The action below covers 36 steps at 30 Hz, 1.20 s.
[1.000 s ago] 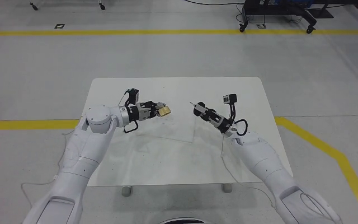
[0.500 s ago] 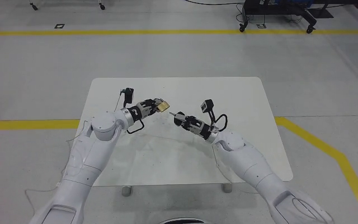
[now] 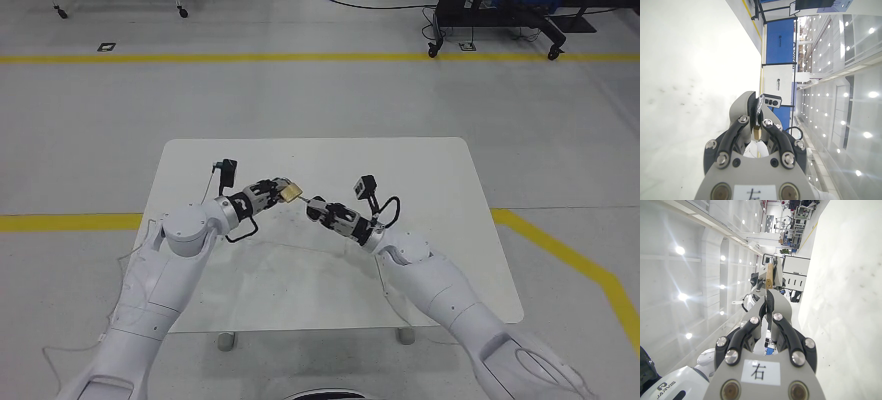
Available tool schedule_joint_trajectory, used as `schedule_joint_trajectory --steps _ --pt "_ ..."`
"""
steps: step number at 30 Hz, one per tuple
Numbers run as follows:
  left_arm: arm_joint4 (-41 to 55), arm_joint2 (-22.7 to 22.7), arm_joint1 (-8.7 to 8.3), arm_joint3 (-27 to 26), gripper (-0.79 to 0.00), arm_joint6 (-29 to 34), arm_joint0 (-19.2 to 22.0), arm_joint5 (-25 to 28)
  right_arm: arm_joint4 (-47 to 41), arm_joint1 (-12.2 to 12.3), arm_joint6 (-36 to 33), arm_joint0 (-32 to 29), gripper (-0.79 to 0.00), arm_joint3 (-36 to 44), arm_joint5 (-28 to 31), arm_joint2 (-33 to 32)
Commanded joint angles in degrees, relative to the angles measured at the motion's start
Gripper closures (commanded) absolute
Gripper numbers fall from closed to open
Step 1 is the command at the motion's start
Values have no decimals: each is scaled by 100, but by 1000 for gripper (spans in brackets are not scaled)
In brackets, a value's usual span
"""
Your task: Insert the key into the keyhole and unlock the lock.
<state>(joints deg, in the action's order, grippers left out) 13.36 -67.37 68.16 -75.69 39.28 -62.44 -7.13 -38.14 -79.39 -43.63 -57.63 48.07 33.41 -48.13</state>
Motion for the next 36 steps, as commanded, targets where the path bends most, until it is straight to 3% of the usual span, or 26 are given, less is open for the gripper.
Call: schedule_joint_trajectory --steps 1,21,36 --pt "-29 -5 -4 -7 0 10 0 -2 -48 -34 -36 28 0 -70 -3 19" --pt "-144 12 5 -35 0 -202 -32 125 -136 -271 -231 188 0 -552 194 26" --pt "72 -79 19 19 0 -365 -23 45 -226 -319 -248 129 0 -536 491 -61"
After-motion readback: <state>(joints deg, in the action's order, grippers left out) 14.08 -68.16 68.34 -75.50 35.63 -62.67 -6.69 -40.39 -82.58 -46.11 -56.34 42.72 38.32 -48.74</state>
